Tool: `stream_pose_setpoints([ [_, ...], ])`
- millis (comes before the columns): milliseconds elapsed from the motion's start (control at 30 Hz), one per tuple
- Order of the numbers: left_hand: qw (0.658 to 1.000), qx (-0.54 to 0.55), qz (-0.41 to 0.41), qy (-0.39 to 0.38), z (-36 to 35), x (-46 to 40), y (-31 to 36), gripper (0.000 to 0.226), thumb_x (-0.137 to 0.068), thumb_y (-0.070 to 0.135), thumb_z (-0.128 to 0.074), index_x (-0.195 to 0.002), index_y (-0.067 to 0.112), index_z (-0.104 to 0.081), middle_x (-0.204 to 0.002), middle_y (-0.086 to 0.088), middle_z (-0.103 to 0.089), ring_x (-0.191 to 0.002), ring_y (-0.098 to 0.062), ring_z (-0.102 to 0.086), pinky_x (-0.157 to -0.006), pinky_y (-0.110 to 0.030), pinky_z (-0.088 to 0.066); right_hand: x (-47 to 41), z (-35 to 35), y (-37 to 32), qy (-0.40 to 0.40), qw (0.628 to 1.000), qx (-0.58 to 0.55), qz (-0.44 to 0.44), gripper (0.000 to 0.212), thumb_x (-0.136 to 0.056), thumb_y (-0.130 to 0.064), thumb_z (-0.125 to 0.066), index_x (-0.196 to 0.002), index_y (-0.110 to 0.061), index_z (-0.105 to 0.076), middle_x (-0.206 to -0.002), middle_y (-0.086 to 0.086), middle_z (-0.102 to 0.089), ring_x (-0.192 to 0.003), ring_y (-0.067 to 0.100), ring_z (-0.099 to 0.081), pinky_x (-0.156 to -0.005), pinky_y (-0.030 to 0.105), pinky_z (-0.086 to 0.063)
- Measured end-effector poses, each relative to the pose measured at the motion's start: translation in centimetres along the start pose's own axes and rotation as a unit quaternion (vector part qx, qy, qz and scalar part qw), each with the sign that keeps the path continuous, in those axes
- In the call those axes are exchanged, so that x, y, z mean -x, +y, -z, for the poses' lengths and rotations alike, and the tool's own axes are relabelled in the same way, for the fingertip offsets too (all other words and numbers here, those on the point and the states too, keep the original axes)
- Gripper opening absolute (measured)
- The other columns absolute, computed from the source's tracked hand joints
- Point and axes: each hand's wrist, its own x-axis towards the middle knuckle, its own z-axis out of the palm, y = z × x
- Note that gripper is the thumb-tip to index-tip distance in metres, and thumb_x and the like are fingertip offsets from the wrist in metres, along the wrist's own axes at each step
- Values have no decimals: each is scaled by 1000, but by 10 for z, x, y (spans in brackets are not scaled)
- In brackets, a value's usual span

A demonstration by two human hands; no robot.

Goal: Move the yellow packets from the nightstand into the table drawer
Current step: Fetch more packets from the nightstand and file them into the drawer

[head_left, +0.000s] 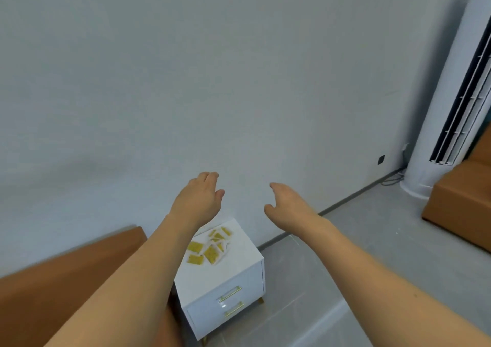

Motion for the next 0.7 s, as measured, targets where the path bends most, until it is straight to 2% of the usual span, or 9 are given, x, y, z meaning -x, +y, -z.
stream_pose_setpoints([
  [167, 995, 54, 64, -44, -28, -91, -92, 48, -103, 29, -40, -147, 11, -35, -151, -9, -36, -133, -29, -41, -104, -41, -38, -109, -44, -17, -15, 1000, 17, -18, 62, -100, -22, -42, -155, -10, -16, -162, 5, -19, -148, 20, -19, -117, 31, -18],
  [333, 984, 29, 87, -155, -82, -168, -177, 51, -100, 25, -45, -148, 15, -33, -154, -7, -32, -133, -27, -42, -104, -38, -39, -215, -113, -11, -52, 996, -11, -71, 62, -98, -22, -45, -154, -11, -20, -158, 8, -27, -144, 24, -28, -114, 34, -26],
  [433, 965, 15, 103, -240, -125, -204, -224, 55, -96, 28, -51, -148, 18, -34, -153, -4, -32, -132, -25, -44, -102, -36, -41, -272, -171, -7, -94, 990, -32, -96, 63, -96, -22, -48, -153, -12, -23, -156, 7, -30, -142, 24, -30, -111, 33, -30],
  [500, 945, 12, 102, -311, -165, -224, -256, 61, -92, 31, -57, -148, 21, -34, -152, -2, -32, -131, -23, -44, -100, -34, -42, -308, -214, -5, -118, 984, -39, -124, 62, -95, -21, -50, -151, -13, -27, -154, 7, -33, -139, 24, -35, -106, 32, -34],
  [600, 924, 17, 99, -370, -244, -256, -308, 73, -87, 36, -65, -149, 23, -31, -151, -1, -32, -132, -23, -42, -101, -36, -42, -367, -288, 11, -148, 978, -43, -144, 61, -94, -21, -53, -150, -15, -29, -153, 7, -33, -135, 26, -41, -102, 32, -38],
  [700, 896, -10, 88, -434, -340, -279, -351, 88, -78, 45, -73, -150, 20, -29, -148, -3, -32, -134, -26, -38, -103, -41, -42, -418, -374, 40, -190, 969, -25, -157, 64, -91, -23, -56, -148, -14, -31, -149, 9, -35, -128, 28, -46, -101, 39, -44],
])
